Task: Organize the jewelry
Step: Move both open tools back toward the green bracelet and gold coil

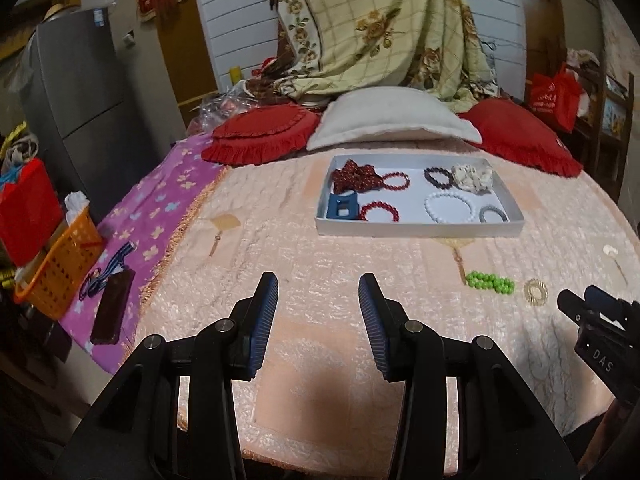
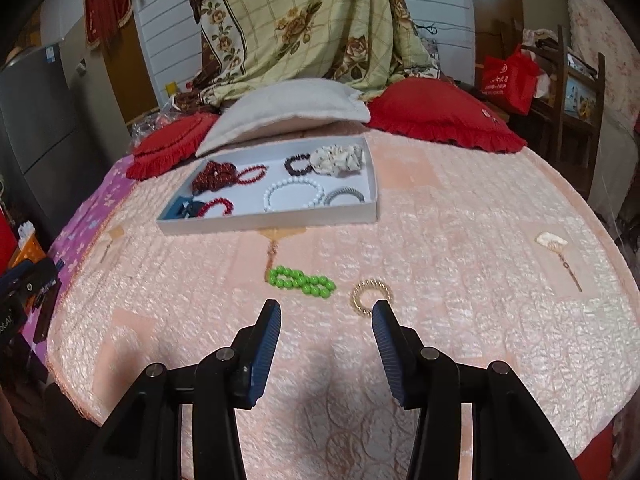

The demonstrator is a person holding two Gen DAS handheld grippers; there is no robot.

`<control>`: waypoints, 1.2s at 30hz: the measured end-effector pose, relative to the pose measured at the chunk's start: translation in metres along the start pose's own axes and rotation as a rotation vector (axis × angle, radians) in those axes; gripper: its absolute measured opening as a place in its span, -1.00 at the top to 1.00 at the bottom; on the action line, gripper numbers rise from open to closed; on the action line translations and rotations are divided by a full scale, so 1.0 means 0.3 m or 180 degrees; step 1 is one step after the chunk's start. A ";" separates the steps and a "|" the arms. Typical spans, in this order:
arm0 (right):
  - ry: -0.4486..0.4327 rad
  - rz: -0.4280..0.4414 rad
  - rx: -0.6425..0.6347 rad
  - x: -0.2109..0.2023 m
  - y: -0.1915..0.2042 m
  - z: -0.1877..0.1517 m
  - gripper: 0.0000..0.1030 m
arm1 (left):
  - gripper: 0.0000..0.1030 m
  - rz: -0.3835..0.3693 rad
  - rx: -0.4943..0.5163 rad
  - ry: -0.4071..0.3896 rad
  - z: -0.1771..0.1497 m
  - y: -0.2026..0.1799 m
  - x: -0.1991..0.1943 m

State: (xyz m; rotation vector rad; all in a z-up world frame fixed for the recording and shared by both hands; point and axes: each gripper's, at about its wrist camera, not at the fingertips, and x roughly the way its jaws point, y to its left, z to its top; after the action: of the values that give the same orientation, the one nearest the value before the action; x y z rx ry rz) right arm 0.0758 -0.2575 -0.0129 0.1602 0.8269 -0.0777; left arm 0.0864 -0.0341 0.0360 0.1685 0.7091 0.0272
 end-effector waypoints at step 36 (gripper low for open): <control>0.0199 -0.0201 0.0150 0.098 -0.125 -0.052 0.11 | 0.19 -0.0161 -0.0123 0.0662 -0.084 0.014 0.211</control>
State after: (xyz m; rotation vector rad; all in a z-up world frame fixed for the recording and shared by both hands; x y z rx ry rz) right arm 0.0794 -0.2920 -0.0492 0.1814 0.8930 -0.1523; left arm 0.1181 -0.0211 -0.0229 0.1114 0.9195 0.0100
